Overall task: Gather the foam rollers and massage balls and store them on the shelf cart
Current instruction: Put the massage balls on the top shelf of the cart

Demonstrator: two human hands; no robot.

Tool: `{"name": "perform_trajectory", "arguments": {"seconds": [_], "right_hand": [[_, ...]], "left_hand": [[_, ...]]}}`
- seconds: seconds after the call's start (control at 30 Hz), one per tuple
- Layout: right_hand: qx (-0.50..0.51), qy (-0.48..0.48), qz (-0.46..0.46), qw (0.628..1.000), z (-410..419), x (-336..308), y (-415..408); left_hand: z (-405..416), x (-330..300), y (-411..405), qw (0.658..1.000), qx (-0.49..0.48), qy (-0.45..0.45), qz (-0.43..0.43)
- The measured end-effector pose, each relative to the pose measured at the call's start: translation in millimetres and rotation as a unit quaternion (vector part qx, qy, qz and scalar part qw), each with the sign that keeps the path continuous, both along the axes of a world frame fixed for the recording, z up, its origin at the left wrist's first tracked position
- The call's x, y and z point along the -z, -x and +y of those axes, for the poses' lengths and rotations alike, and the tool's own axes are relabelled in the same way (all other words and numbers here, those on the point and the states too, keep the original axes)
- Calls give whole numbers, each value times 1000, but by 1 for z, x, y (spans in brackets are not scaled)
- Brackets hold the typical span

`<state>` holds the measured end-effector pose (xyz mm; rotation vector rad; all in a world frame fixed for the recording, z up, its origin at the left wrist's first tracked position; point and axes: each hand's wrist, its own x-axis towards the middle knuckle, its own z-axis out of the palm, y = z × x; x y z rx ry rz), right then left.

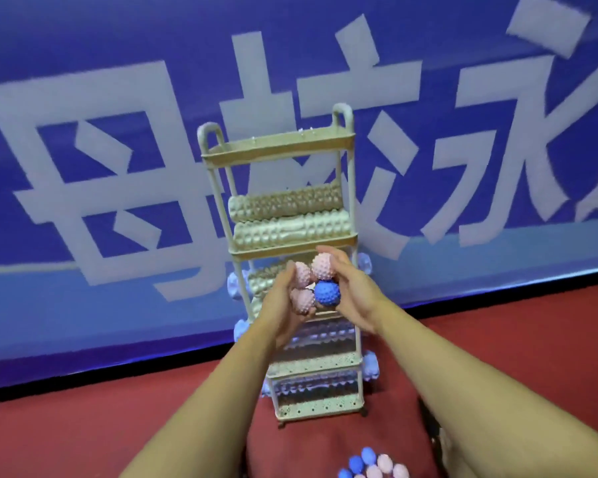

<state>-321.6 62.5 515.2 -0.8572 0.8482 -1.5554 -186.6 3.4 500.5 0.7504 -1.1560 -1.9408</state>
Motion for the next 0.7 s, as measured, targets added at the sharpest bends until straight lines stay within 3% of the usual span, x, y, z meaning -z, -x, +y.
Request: {"name": "perform_trajectory", "arguments": {"seconds": [0.17,0.33,0.4,0.43,0.53,0.57,0.7], "right_hand": [[8,67,168,983,-18,-103,-3],[58,129,379,915,-64,-179,13],[97,143,462,870,-86,-204,20],[119,141,528,829,-97,-213,25],[163,100,734,652,-131,-231,41],[168,81,764,618,-143,-235,46],[165,36,792,586,-188,-240,64]], "left_hand": [[-17,-94,-1,982,-87,157,-53],[-54,-179,-8,927,-148,322,-123],[-77,-205,-7,884,-188,397,-157],[-90,-215,-5,854,-211,437,-189],[-133,-232,-4,740,-237,528,-342],[-148,-235,-3,703,-228,545,-395],[-192,-238,7,601,-200,568,-525]]}}
